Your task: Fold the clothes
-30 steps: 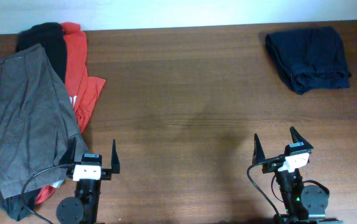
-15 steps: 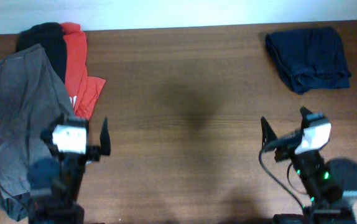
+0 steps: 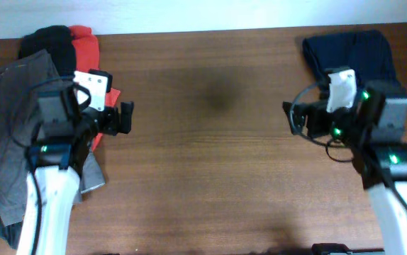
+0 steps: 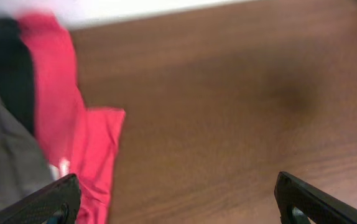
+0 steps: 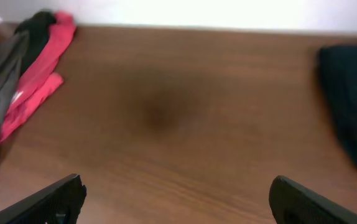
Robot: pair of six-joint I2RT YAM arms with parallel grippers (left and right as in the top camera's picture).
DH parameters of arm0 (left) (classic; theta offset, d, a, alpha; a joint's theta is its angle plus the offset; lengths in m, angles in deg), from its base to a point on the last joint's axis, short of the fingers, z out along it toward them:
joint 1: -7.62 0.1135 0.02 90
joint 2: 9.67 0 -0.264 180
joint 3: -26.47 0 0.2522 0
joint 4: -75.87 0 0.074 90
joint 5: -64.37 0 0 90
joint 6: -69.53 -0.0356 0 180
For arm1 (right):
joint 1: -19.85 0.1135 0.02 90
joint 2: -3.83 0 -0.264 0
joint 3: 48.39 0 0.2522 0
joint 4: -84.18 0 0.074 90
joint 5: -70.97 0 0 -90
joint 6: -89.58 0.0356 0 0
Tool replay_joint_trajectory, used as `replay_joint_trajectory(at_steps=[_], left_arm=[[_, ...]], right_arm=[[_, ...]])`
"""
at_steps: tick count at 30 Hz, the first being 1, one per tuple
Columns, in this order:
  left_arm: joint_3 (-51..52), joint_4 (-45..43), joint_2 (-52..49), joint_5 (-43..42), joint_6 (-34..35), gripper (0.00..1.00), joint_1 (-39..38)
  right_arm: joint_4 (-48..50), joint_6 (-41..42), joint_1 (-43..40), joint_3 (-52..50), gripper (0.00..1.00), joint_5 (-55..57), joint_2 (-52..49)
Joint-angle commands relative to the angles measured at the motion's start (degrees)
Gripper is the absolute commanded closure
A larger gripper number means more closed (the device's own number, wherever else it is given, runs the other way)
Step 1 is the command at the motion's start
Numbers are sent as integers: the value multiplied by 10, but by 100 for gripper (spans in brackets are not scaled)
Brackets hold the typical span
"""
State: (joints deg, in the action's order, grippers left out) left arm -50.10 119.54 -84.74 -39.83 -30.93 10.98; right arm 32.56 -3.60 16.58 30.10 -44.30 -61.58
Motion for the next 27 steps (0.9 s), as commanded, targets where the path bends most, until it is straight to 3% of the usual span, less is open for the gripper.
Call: replay_joint_trajectory(at_steps=[1, 5, 10, 15, 21, 27], left_arm=[[-9, 9, -55, -3, 1, 1, 3], [-9, 31, -111, 90, 14, 5, 4], [-9, 85, -153, 247, 154, 5, 42], [-9, 120, -153, 247, 174, 11, 92], [-9, 160, -153, 248, 173, 37, 128], [4, 180, -154, 284, 175, 46, 129]], right_arm=[[-4, 3, 3, 11, 1, -102, -43], [-1, 3, 3, 11, 1, -135, -90], [-1, 3, 3, 11, 1, -135, -145], [1, 2, 3, 11, 1, -135, -164], [11, 3, 3, 11, 0, -135, -174], [12, 3, 3, 11, 0, -133, -175]])
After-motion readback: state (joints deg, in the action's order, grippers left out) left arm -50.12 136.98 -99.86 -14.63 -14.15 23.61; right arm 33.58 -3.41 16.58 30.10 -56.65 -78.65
